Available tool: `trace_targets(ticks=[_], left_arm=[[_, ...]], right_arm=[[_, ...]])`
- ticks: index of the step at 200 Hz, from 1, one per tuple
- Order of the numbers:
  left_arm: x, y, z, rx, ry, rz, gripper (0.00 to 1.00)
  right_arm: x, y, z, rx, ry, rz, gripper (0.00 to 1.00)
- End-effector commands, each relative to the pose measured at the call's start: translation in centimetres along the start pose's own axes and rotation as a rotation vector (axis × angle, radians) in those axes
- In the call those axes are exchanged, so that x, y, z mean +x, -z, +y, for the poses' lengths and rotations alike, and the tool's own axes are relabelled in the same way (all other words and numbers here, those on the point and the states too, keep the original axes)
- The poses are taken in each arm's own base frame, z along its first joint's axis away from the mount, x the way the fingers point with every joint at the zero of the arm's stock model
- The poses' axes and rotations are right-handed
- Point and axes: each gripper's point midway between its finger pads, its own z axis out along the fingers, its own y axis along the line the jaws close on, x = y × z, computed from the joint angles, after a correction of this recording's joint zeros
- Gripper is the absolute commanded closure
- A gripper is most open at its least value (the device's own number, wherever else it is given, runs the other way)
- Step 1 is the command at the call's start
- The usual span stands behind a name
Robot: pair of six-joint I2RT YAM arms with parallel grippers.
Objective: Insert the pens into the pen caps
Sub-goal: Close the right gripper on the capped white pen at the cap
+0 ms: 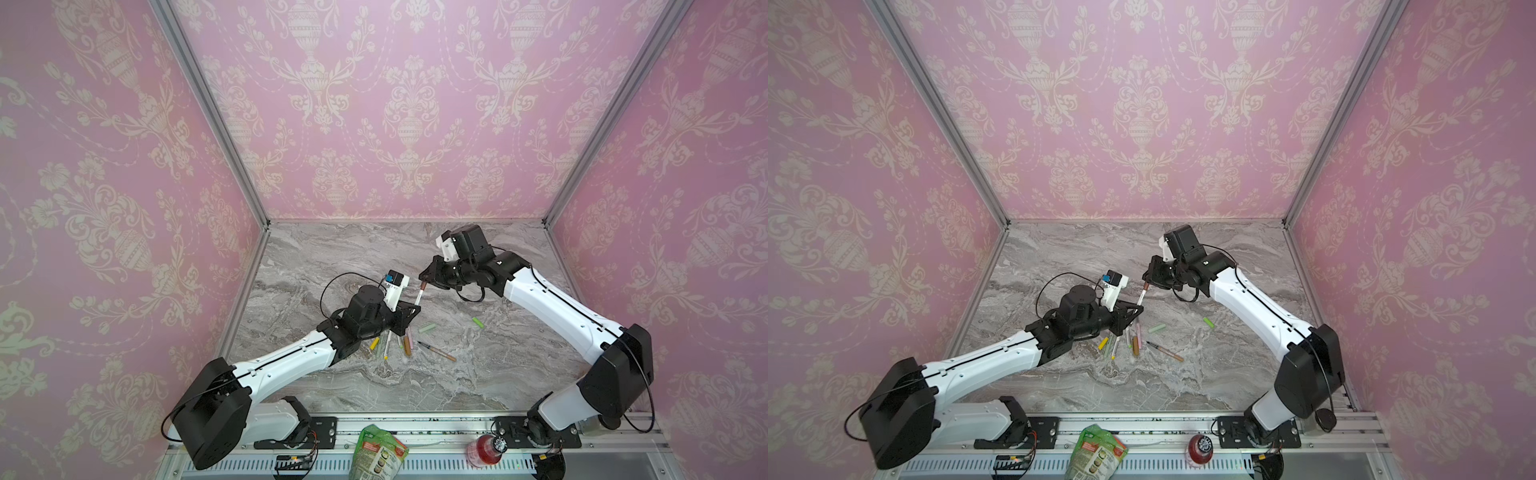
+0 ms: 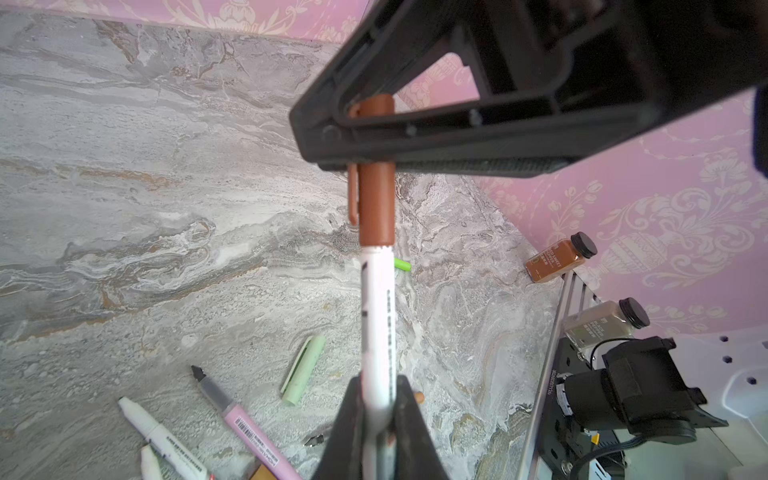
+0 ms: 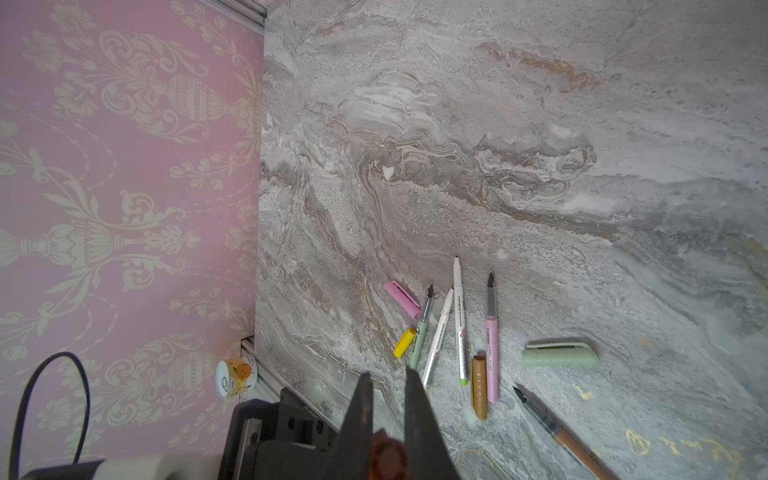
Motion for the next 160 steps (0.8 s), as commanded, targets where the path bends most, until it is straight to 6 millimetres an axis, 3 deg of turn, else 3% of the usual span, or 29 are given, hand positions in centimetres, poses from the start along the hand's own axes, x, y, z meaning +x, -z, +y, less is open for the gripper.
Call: trace_targets(ticks=[1, 33, 103, 129, 137, 160], left_arm=[[-2.9, 0.1, -0.5, 0.002, 0.006, -0.093, 1.0], [-5.2, 0.7, -0.3, -0.026, -0.026, -0.219, 1.0], [-15.5, 2.5, -2.3, -0.085, -0.332, -0.52, 1.0], [-17.8, 2.8, -1.9, -0.109, -0.387, -0.584, 1.0], [-18.3, 2.8, -1.8, -0.111, -0.393, -0.597, 1.0], [-19.2, 3.0, -2.0, -0.108, -0.417, -0.621, 1.0]], right_arm=[[1.6, -1.4, 0.0, -0.007, -0.005, 0.057, 1.0], [3.1, -2.4, -0.1, -0.006, -0.006, 0.104, 1.0], [10.8, -5.9, -0.3, -0.025, -0.033, 0.319, 1.0], [12.6, -6.8, 0.1, -0.045, -0.05, 0.347, 1.0], [13.9, -7.3, -1.2, -0.02, -0.067, 0.373, 1.0], [14.1, -7.4, -1.4, -0.018, -0.073, 0.372, 1.0]])
